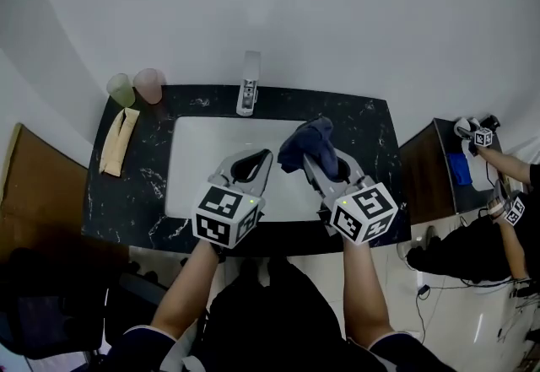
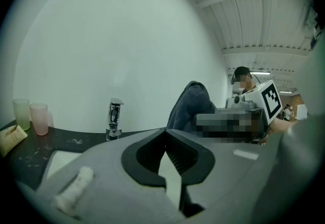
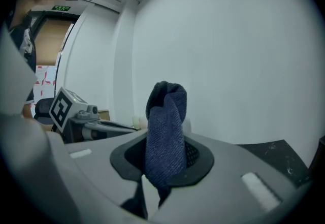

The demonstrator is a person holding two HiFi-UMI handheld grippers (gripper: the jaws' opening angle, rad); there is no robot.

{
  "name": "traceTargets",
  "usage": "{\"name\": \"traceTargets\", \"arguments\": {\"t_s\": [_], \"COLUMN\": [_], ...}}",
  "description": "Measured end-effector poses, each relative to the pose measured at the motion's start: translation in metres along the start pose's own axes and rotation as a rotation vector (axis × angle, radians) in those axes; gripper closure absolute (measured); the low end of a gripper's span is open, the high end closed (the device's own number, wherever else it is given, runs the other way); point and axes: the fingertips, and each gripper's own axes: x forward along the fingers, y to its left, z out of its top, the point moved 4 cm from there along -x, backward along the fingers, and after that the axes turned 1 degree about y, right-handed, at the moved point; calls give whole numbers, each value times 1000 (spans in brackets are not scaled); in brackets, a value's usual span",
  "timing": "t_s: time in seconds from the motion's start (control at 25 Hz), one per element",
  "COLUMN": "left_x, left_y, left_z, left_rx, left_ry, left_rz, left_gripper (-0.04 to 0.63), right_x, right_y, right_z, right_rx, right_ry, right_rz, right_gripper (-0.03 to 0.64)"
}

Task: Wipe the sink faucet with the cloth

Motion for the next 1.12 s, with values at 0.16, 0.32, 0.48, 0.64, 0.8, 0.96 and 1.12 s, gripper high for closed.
{"name": "traceTargets", "arguments": {"t_s": [0.16,0.32,0.48,0.64,0.8,0.96,1.12], "left_x": [5,12,24,34,37,43,46], "left_y": [22,41,52,64,76,90,106], "left_z": [6,12,13,14,7,7,3], "left_rx": [-6,-10,-14,3,-3,-7,-22], "left_ry": [-5,-8,5,15,30,36,43], "left_rz": [63,138,208,277,307,296,288], "left_gripper": [595,595,595,595,594,593,567], "right_x": [27,51,66,78,93,105,119], "right_y": [-5,-15,-32,-43,-42,-42,-41], "right_z": [5,12,13,9,-2,1,1], "right_rx": [-7,-4,11,12,31,23,5], "right_ry": [-2,-12,-14,-14,13,23,45], "right_rz": [61,130,188,243,260,236,224], "right_gripper": [541,541,541,541,541,541,541]}}
